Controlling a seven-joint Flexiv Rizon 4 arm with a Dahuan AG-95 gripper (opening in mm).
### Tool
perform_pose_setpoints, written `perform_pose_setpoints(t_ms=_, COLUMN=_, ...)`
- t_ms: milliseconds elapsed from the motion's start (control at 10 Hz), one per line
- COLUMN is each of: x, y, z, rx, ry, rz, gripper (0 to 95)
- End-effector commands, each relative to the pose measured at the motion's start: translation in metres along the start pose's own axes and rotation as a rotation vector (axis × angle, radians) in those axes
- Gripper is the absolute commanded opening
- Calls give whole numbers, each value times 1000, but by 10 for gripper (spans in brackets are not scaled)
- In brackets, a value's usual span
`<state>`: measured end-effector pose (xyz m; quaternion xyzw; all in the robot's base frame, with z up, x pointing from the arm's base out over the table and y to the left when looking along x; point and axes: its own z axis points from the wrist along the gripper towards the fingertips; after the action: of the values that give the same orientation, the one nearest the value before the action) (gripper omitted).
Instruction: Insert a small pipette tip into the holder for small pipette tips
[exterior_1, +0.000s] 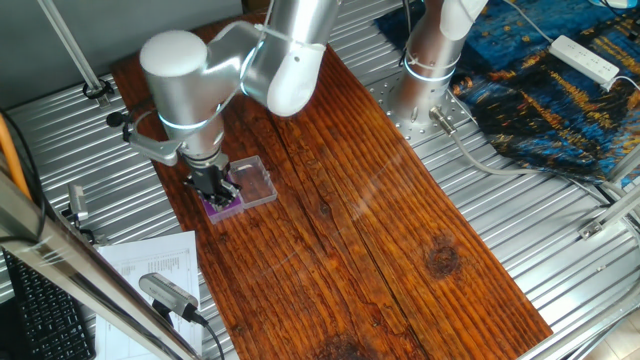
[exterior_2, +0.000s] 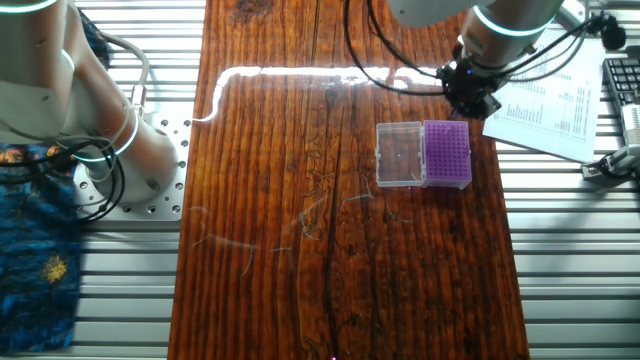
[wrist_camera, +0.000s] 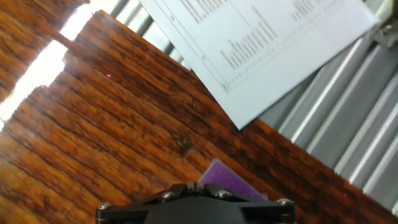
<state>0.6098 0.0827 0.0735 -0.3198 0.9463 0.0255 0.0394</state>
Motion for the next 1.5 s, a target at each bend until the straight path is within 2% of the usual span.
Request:
perform_pose_setpoints(t_ms=100, x=1, y=-1, z=6, rx=26, ry=0, rz=-41, gripper=0)
perform_pose_setpoints(t_ms=200, x=1, y=-2, z=9, rx=27, ry=-10, rz=-57, gripper=0)
perform_pose_setpoints(t_ms=400, x=1, y=-2, z=10, rx=27, ry=3, rz=-81, gripper=0)
perform_pose_setpoints(t_ms=600, x=1, y=-2, z=10, rx=9, ry=21, rz=-131, gripper=0)
perform_pose_setpoints(t_ms=800, x=1, y=-2, z=10, rx=16, ry=18, rz=-177, gripper=0)
perform_pose_setpoints(t_ms=1200, x=2, y=-3, z=11, rx=1, ry=43, rz=-235, gripper=0)
perform_pose_setpoints(t_ms=1500, x=3, y=-3, z=12, rx=5, ry=49, rz=-246, gripper=0)
